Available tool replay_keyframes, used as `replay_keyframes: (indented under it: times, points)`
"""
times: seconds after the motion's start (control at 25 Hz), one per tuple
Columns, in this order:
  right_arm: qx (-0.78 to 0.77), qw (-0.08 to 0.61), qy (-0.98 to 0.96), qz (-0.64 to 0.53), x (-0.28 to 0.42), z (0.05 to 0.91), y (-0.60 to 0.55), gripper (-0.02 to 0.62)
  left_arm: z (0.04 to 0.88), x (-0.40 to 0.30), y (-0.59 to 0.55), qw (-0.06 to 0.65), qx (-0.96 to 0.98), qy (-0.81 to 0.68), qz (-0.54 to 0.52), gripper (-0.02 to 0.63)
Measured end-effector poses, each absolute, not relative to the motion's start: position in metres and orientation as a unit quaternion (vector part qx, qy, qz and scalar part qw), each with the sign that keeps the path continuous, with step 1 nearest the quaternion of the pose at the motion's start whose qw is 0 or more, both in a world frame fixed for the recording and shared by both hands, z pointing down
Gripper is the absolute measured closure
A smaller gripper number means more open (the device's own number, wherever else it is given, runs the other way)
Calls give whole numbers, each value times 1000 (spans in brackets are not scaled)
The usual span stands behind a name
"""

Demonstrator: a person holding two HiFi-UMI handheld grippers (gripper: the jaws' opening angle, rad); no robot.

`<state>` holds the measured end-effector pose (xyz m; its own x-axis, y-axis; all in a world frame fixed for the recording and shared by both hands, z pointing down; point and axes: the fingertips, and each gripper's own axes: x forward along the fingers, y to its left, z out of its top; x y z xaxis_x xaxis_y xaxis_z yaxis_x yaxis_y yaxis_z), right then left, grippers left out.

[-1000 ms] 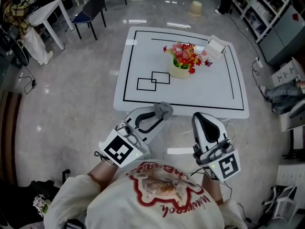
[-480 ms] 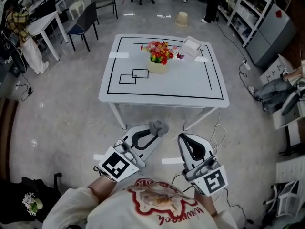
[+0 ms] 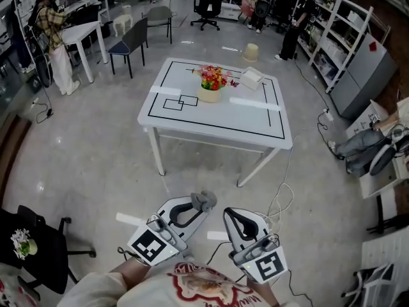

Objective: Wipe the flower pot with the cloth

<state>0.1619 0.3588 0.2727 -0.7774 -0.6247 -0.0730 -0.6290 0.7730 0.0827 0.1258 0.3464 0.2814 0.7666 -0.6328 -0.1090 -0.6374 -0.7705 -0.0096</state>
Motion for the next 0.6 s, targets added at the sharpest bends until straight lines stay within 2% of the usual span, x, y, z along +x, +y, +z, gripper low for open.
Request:
replay_keyframes:
  times: [0.24,0.48,0.6]
  points:
    - [-316,33,946,64,170,263,394,595,272,124,382,41,-929,365,38,563]
    - [-296,43,952,59,156,259,421,595,264,103,409,36,-920,388,43,564]
    - [-293,51,953,64,146,260,434,595,260,89,424,57,-914,399,50,563]
